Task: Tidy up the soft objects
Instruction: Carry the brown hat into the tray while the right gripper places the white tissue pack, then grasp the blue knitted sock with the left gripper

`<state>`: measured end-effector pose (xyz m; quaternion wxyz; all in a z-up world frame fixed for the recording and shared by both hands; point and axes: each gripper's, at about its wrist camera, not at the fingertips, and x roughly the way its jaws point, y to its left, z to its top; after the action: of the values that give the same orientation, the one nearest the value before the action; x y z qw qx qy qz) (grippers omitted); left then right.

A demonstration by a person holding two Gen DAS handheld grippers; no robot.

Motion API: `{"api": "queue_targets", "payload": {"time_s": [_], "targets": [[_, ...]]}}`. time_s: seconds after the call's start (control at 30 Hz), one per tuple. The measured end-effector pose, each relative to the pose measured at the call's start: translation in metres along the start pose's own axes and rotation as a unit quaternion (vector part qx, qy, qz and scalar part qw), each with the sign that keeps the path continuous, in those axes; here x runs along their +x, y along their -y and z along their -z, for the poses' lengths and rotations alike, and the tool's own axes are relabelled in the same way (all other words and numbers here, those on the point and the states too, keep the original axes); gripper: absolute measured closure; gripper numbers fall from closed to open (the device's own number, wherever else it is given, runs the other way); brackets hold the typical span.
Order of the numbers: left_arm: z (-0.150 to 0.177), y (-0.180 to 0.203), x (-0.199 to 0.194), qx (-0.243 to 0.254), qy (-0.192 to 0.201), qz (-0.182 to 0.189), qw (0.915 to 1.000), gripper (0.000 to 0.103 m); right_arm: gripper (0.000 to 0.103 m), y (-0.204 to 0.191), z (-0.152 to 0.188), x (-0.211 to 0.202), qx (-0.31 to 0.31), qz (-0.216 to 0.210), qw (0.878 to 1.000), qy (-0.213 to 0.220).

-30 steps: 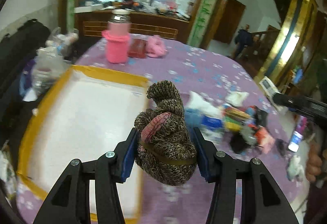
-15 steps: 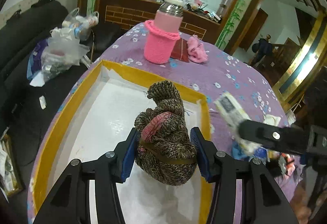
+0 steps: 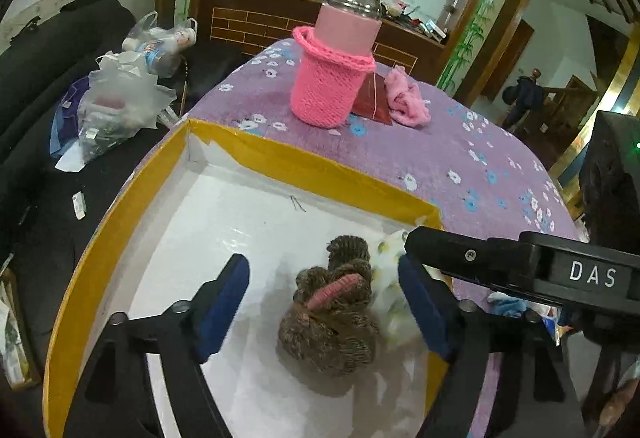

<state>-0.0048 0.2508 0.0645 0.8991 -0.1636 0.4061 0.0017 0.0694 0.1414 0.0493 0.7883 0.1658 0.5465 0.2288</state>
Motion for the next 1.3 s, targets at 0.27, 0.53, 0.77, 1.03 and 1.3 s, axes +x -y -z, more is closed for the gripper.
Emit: {"api": "queue_targets", "payload": {"time_s": [0.27,0.53,0.77,1.03,1.3], "targets": [[0.036,0.024,-0.001,0.034,-0.019,0.010,0.9992,0.020,0.046,0.010,0.014,-0.052,-0.032,0.015,0.998,0.060],[0.062,0.035,-0.016,0.027,-0.050,-0.002,0.9984,0.019,0.046,0.053,0.054,-0.121,-0.016,-0.002,0.996,0.088],[0.074,0.030,-0.054,0.013,-0.026,0.022,0.9993,0.019,0.046,0.114,0.104,-0.201,0.004,0.017,0.990,0.138],[0.071,0.093,-0.109,0.066,0.038,0.063,0.9951,0.017,0.043,0.169,0.140,-0.271,0.012,0.084,0.977,0.197],[0.065,0.154,-0.027,0.093,-0.043,0.026,0.9944,0.019,0.043,0.216,0.159,-0.275,0.053,0.069,0.979,0.182]]}}
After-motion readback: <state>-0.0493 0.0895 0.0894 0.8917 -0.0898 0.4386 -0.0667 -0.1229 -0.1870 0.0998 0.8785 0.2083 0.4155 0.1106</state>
